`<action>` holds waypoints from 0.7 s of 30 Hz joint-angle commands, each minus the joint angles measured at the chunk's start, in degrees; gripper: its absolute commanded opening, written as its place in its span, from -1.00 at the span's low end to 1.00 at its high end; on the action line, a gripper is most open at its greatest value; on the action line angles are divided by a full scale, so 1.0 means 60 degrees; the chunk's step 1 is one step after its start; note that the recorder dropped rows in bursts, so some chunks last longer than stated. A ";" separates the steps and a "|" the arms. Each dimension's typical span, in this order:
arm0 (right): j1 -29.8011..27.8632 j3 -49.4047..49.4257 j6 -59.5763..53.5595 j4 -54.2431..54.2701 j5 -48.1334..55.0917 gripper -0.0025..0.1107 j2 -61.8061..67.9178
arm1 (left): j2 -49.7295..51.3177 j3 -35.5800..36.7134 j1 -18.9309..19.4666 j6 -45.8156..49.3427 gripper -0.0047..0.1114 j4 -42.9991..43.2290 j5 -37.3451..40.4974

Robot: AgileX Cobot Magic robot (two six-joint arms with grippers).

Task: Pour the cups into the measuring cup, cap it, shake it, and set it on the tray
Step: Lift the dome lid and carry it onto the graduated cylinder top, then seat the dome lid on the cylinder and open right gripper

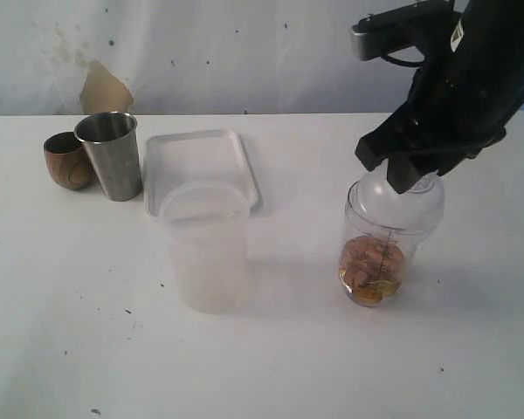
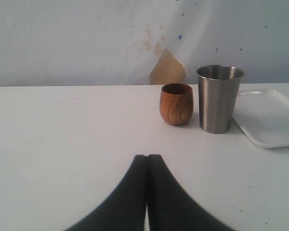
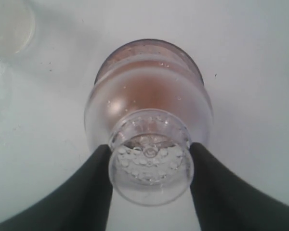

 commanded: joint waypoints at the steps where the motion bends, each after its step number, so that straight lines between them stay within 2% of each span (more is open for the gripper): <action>1: -0.0125 -0.0058 -0.0119 -0.0156 -0.0104 -0.96 -0.0022 | -0.0038 0.0046 -0.0034 0.0018 -0.92 -0.0058 -0.0025; 11: -0.0125 -0.0267 -0.0119 -0.0136 -0.0634 -0.96 -0.0022 | -0.0038 0.0046 -0.0034 0.0018 -0.92 -0.0058 -0.0025; 21: -0.0125 -0.0325 -0.0119 -0.0136 -0.0114 -0.96 0.0355 | -0.0038 0.0046 -0.0034 0.0018 -0.92 -0.0058 -0.0025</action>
